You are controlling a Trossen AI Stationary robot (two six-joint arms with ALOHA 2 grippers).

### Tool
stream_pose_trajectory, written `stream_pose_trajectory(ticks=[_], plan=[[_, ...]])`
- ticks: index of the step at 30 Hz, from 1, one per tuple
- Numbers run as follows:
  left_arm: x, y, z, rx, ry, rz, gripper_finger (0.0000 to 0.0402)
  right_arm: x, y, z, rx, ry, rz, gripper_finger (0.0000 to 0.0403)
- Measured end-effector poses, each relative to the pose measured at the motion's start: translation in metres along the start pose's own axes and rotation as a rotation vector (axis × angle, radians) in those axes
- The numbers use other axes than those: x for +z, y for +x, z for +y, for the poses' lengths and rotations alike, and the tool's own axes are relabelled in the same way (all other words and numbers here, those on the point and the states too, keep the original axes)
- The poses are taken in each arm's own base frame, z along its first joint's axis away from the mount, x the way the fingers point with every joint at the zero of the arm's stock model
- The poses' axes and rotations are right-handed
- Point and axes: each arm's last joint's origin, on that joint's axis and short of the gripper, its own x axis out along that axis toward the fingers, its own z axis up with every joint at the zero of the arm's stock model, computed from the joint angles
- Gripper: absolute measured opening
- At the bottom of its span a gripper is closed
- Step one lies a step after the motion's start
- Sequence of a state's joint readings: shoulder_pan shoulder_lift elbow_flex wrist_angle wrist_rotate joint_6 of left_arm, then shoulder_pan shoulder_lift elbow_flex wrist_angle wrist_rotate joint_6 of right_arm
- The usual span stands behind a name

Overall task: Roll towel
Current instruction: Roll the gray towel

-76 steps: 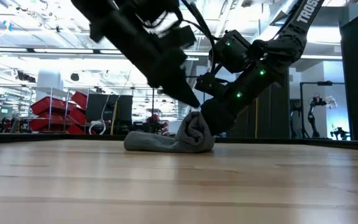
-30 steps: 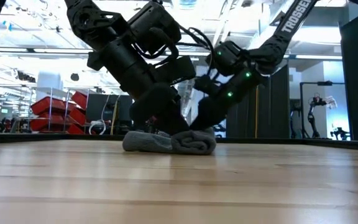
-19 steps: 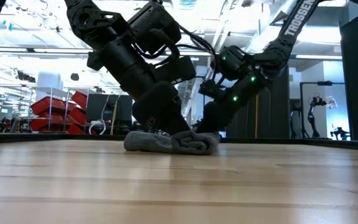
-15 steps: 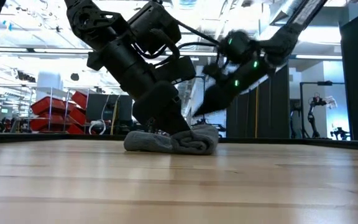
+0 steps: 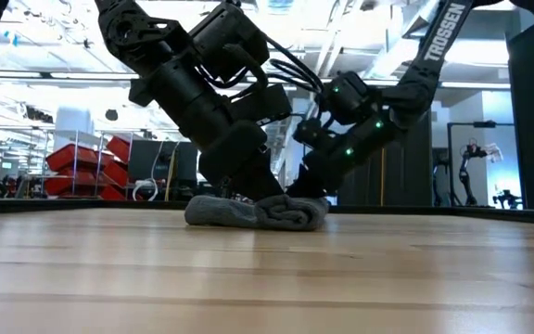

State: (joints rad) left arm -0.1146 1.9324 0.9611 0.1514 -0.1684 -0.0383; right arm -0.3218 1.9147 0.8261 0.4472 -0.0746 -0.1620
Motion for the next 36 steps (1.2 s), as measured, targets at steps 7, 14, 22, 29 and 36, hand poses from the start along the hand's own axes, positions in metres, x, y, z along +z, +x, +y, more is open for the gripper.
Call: stream_pose_trajectory(ticks=[7, 14, 22, 29, 36], plan=[[0.008, -0.005, 0.001, -0.003, -0.008, -0.041, 0.0000, 0.035, -0.046, 0.001, -0.033, -0.080, -0.028, 0.0222], [0.038, -0.036, 0.008, 0.022, 0.025, -0.127, 0.0000, 0.019, -0.075, 0.041, 0.055, -0.100, 0.072, 0.0222], [0.031, -0.048, 0.054, 0.160, 0.017, -0.011, 0.0000, -0.031, -0.084, 0.084, 0.069, -0.013, 0.113, 0.0222], [-0.011, -0.040, 0.097, 0.229, -0.124, 0.093, 0.0000, -0.046, -0.089, 0.098, 0.017, -0.006, 0.106, 0.0222], [-0.032, -0.020, 0.086, 0.217, -0.282, 0.070, 0.0000, -0.023, -0.086, 0.093, 0.004, -0.064, -0.062, 0.0221]])
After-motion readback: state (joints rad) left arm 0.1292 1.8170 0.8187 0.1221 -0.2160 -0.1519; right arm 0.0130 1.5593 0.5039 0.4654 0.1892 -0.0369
